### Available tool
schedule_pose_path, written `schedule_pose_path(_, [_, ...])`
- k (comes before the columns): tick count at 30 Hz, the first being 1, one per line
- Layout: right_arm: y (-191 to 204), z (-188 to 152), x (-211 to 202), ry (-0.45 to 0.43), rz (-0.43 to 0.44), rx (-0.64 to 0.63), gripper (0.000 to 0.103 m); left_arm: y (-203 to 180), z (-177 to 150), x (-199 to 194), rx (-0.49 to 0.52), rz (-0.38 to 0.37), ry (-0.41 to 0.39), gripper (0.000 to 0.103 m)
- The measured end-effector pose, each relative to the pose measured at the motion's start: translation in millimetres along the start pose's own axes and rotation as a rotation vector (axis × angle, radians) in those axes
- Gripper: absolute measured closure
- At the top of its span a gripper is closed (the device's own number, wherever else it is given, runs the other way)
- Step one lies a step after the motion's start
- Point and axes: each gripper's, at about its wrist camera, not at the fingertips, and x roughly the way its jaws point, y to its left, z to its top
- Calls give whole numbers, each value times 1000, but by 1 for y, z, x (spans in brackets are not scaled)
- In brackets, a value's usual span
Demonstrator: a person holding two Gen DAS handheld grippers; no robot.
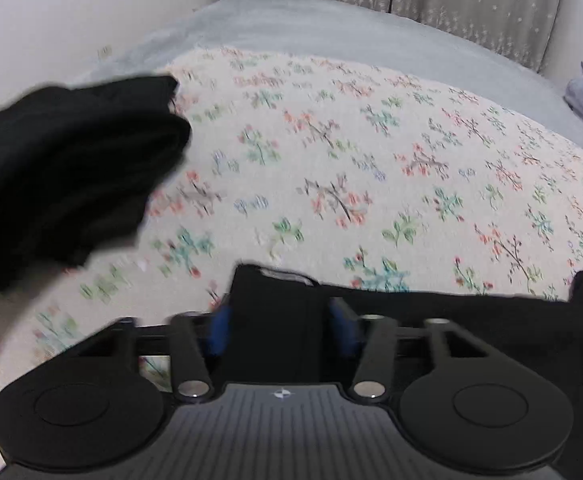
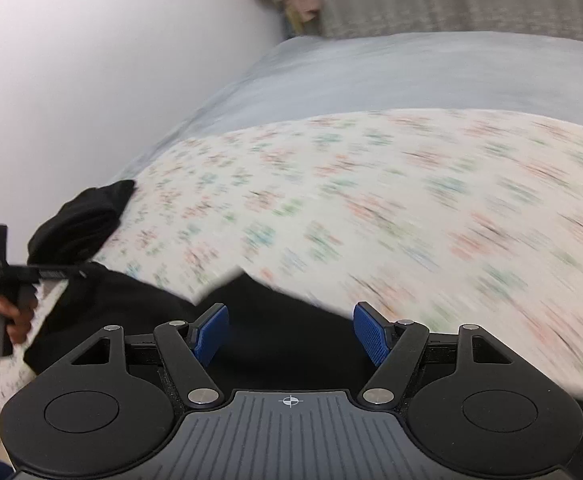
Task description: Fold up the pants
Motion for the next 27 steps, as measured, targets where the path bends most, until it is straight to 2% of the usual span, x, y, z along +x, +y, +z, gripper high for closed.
schedule_pose_path(2, [16, 17, 31, 40, 31, -28, 33, -3, -10, -3, 33, -12, -41, 66])
schedule_pose_path(3, [22, 24, 50, 79, 55, -37, 33, -3, -12, -5, 42, -18, -57, 70])
schedule_pose_path(4, [25, 26, 63, 110, 75, -32, 34, -1, -14, -8, 27, -34, -68, 76])
schedule_pose_path(6, [26, 28, 88, 172, 92, 0, 42, 5, -14, -11, -8, -58, -89, 79])
schedule_pose_path(8, [24, 25, 102, 204, 61, 8, 80, 5, -16, -14, -4, -64, -115, 81])
schedule_pose_path(11, [20, 25, 111, 216, 50, 21, 100, 8, -19, -22, -24, -74, -165, 81])
schedule_pose_path(13, [28, 26, 110, 207, 29, -21, 101, 11, -20, -30, -47, -71, -223, 82])
schedule_pose_path(16, [44, 30, 90, 79, -38, -71, 103, 3, -23, -38, -11, -28, -316, 80])
schedule_pose_path(17, [47, 31, 81, 27, -53, -65, 103, -1, -23, -35, 3, -1, -313, 78])
schedule_pose_path(19, [51, 29, 70, -57, -62, -50, 103, -5, -22, -19, 20, 33, -247, 74])
schedule_pose_path(20, [52, 27, 75, -51, -75, -63, 103, -6, -22, -12, 23, 49, -228, 70])
schedule_pose_path(22, [52, 20, 101, 28, -138, -101, 103, -4, -22, -9, 18, 52, -239, 63])
schedule_pose_path(23, [51, 16, 116, 63, -168, -132, 103, -1, -20, -10, 13, 55, -240, 55])
schedule_pose_path(25, [51, 11, 129, 68, -204, -163, 103, 4, -19, -16, 18, 88, -257, 43])
schedule_pose_path(27, [53, 16, 134, 48, -273, -179, 103, 9, -18, -26, 27, 115, -273, 36])
